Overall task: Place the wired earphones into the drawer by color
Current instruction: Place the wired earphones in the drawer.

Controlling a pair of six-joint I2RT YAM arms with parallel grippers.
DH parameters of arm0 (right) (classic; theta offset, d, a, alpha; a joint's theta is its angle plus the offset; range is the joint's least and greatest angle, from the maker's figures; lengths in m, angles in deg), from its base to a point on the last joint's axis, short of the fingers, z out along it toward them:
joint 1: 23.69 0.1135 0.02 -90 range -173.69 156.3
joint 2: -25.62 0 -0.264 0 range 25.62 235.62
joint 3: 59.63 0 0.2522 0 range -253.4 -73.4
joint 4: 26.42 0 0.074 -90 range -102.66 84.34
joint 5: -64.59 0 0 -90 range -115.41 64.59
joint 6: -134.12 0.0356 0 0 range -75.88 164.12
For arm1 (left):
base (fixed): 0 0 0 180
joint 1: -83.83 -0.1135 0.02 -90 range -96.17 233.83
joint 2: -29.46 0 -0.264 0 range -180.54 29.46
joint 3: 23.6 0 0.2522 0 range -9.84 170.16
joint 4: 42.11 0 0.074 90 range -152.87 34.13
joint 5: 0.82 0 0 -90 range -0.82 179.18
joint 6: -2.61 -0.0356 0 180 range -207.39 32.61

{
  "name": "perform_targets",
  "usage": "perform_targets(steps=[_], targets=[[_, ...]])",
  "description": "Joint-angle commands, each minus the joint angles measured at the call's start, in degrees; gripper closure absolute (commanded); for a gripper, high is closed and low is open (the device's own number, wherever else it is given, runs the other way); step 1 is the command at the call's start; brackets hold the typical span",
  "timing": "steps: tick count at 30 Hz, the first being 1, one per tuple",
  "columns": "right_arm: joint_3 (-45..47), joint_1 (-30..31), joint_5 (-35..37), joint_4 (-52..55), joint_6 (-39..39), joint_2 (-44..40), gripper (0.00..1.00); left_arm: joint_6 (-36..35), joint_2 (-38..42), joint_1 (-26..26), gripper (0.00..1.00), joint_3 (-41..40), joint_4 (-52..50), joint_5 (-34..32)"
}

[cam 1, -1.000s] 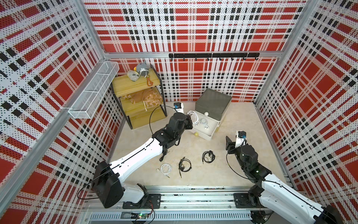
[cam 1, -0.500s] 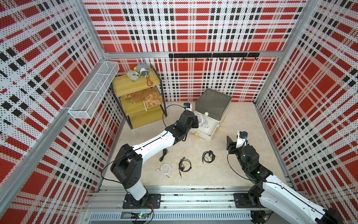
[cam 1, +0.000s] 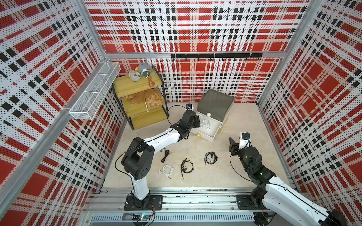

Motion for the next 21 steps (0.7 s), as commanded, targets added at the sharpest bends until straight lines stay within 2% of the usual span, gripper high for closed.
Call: perform_targets(steps=[1,8,13,19,20,21], targets=[[0.5,-0.3,0.8,-0.4,0.4,-0.1,0.35,-0.7,-0.8,-0.2,0.99,1.8,1.6,1.0],[0.5,-0.3,0.6,-0.4,0.4,0.1,0.35,-0.1,0.5,-0.5,0.54,0.9,1.3,0.9],[0.5,-0.3,0.5,-0.5,0.4,0.2,0.34,0.2,3.3,-0.5,0.34,-0.9,1.3,-0.4],[0.5,-0.2,0.0,-0.4,0.6,0.2,0.34,1.1,9.0,-0.5,0.04,-5.4,1.5,-2.2],[0.5,-0.3,-0.1,-0.4,0.6,0.2,0.34,1.4,10.3,-0.5,0.0,-6.6,1.5,-2.3],[0.5,-0.2,-0.2,-0.4,0.6,0.2,0.34,1.7,11.3,-0.5,0.01,-7.7,1.5,-2.3]])
